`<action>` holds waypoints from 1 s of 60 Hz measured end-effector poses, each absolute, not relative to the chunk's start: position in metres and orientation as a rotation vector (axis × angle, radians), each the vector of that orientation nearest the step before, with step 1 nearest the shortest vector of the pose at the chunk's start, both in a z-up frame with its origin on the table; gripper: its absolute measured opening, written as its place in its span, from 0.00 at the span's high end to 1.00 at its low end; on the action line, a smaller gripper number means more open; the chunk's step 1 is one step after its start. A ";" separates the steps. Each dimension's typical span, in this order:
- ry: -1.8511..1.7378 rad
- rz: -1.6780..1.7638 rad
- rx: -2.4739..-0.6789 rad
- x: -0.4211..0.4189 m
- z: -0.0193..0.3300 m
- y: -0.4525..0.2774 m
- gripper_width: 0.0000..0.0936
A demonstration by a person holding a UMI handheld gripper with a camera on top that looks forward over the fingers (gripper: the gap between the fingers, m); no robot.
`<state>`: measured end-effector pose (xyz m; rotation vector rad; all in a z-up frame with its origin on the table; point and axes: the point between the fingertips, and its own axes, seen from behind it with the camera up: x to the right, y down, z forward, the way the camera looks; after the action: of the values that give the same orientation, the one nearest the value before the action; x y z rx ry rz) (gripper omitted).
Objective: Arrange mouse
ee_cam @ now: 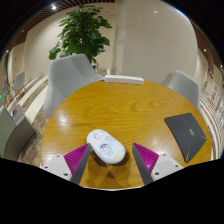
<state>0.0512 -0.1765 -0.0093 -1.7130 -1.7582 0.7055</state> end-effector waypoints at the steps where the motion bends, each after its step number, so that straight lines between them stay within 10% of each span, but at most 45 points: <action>1: -1.756 0.703 -1.717 0.049 -0.010 -0.176 0.07; 24: -1.729 0.690 -1.768 0.016 -0.015 -0.162 0.10; 32: -1.751 0.709 -1.767 0.013 -0.016 -0.173 0.48; 43: -1.790 0.698 -1.773 0.017 -0.013 -0.177 0.59; 60: -1.671 0.830 -1.686 -0.026 0.095 -0.085 0.59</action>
<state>-0.0259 -0.0846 0.0949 -1.6862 -1.6710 0.8295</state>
